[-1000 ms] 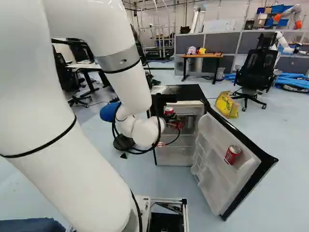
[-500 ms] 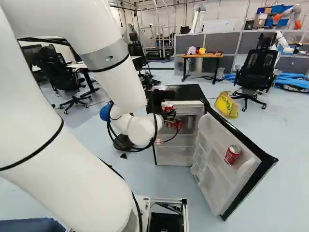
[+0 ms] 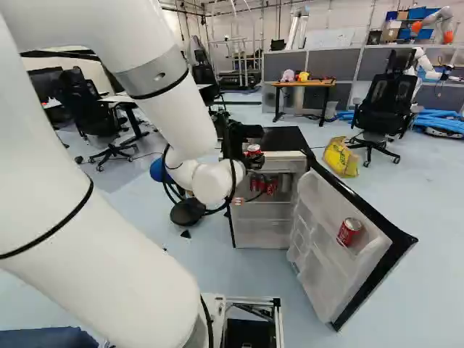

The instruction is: Grab a drink from the fridge

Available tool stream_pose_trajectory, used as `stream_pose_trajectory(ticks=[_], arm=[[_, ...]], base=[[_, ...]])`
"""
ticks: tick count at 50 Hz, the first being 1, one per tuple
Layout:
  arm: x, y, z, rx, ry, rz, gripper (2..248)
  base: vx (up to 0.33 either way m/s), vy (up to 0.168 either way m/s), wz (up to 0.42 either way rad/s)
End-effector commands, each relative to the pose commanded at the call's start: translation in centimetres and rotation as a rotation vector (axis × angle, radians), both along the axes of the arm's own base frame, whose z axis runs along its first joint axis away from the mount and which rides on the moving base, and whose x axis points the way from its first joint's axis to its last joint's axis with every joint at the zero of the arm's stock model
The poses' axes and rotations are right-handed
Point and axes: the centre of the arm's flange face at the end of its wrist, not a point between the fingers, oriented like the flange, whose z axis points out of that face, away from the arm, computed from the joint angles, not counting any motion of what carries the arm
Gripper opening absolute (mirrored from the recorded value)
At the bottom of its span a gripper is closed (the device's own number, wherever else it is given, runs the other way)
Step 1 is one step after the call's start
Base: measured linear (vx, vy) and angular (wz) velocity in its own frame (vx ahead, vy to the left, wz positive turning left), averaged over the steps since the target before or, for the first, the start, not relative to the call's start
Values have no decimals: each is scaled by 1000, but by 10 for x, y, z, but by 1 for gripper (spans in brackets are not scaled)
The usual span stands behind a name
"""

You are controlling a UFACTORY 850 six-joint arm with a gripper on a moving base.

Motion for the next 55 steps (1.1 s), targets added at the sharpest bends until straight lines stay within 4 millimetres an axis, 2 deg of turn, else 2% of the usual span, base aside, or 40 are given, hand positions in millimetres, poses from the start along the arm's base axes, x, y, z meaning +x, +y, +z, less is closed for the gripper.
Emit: stream_pose_trajectory(ticks=[49, 55], arm=[[65, 5, 46, 19, -73, -12, 92], [74, 7, 46, 28, -67, -12, 92]], base=[[0, 0, 0], [0, 0, 0]])
